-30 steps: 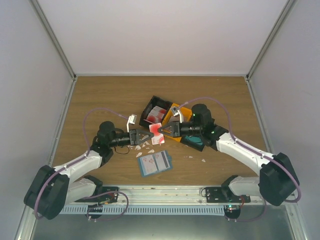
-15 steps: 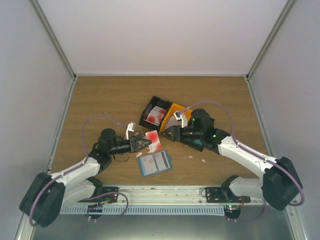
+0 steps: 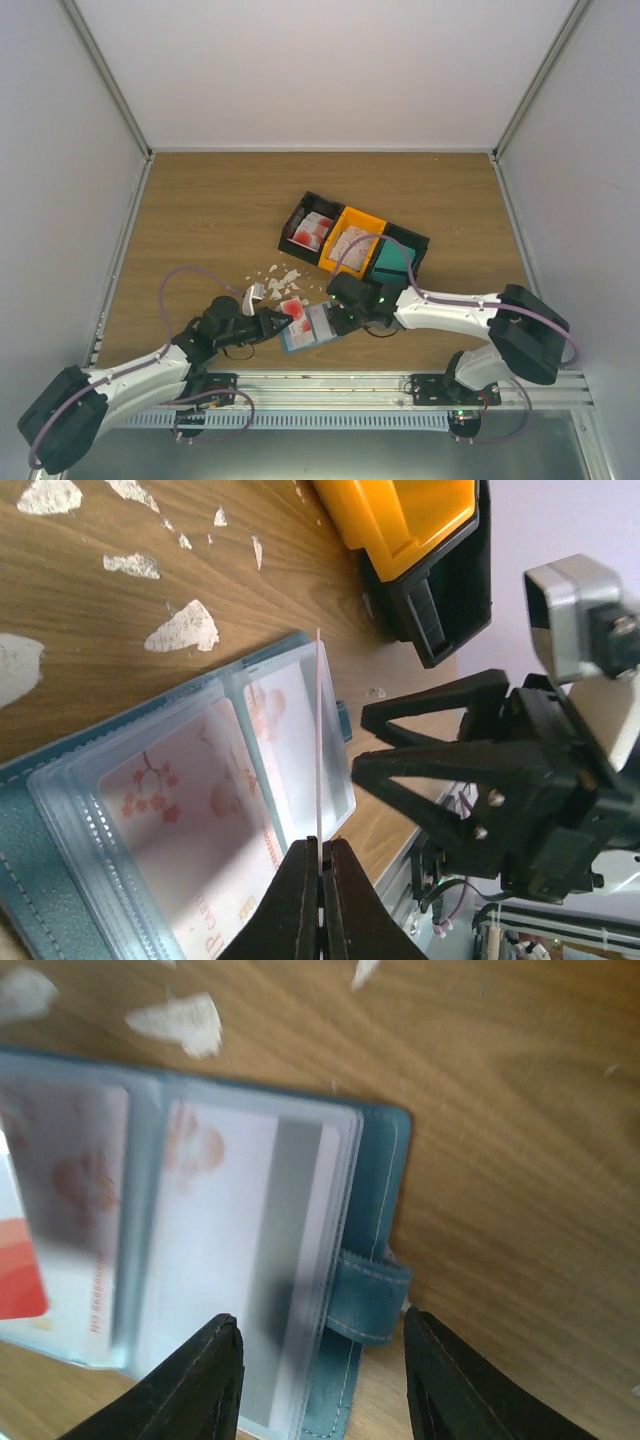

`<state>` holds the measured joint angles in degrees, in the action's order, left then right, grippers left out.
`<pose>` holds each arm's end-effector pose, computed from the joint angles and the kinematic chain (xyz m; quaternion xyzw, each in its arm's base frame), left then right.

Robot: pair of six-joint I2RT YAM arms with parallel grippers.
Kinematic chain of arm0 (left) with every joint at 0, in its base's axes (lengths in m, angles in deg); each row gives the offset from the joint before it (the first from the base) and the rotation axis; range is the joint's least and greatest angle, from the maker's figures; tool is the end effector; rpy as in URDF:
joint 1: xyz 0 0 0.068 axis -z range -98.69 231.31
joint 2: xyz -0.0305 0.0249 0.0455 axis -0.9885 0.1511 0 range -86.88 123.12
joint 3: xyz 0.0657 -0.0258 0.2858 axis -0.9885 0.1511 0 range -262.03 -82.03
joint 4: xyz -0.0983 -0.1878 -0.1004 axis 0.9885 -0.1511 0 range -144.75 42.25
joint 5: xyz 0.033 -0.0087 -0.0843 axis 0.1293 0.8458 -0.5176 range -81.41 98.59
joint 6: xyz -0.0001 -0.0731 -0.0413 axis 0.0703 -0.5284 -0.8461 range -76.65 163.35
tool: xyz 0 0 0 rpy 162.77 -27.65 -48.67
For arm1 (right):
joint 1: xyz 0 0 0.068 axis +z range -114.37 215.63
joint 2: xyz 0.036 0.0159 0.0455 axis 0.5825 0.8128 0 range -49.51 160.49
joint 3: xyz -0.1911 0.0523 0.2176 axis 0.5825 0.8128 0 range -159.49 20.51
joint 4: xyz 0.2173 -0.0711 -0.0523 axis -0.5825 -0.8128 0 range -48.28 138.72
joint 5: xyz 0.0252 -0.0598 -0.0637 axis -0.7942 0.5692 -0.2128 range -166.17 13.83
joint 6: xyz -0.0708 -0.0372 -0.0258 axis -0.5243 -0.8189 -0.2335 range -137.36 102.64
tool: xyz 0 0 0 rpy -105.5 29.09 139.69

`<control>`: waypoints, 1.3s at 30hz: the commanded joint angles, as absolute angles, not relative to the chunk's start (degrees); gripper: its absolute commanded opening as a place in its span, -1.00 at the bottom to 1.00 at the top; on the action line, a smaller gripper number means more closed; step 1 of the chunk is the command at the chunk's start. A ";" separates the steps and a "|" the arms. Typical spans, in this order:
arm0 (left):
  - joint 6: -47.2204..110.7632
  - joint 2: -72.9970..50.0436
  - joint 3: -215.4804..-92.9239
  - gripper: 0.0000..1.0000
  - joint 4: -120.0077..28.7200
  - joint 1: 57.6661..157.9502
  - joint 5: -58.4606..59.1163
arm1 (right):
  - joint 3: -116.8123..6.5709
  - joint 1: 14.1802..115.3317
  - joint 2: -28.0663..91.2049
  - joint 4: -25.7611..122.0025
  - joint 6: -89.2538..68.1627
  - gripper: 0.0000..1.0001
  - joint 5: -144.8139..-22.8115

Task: Put the credit cards into the card holder
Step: Insert the credit card into the card holder.

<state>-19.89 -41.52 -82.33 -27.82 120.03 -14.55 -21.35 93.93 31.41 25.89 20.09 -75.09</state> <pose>0.0929 -0.1116 0.1465 -0.0705 0.8309 -0.5148 0.1992 0.1326 0.2119 0.1762 -0.1733 0.9544 0.1740 0.1697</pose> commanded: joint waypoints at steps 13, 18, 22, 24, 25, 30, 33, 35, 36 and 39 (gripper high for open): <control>-32.64 -34.17 -77.30 -1.00 -18.41 130.58 -1.63 | -17.36 97.15 35.97 26.61 30.03 -0.29 -75.52; -33.32 -31.61 -76.73 -1.00 -17.22 130.79 -2.00 | -16.50 97.15 36.14 25.95 31.64 -0.34 -75.91; -32.84 -31.02 -76.78 -1.00 -16.92 130.92 -2.11 | -16.23 97.15 36.27 26.36 32.24 -0.35 -75.99; -32.78 -30.42 -76.84 -1.00 -16.64 131.17 -2.07 | -16.29 97.15 36.50 26.44 32.38 -0.35 -77.31; -32.83 -29.81 -76.77 -1.00 -16.31 131.33 -1.98 | -16.38 97.15 36.72 26.50 32.35 -0.35 -77.40; -32.30 -25.16 -76.91 -1.00 -12.38 132.13 -1.98 | -15.99 97.15 37.05 27.42 32.53 -0.40 -78.52; -32.17 -21.48 -77.57 -1.00 -10.31 132.69 -1.91 | -15.77 97.15 37.17 27.74 32.70 -0.42 -78.85; -32.24 -19.24 -77.73 -1.00 -8.95 132.94 -1.46 | -15.68 97.15 37.11 27.65 32.72 -0.43 -79.06; -32.46 -18.30 -77.77 -1.00 -8.37 133.03 -1.27 | -15.54 97.15 37.08 27.65 32.78 -0.43 -79.15; -32.95 -15.98 -77.79 -1.00 -6.88 133.52 -0.96 | -15.03 97.22 36.54 27.84 33.03 -0.43 -79.20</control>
<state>-32.74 -18.81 -82.35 -10.71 132.64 -3.36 -17.79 96.47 34.89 30.10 32.18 -76.97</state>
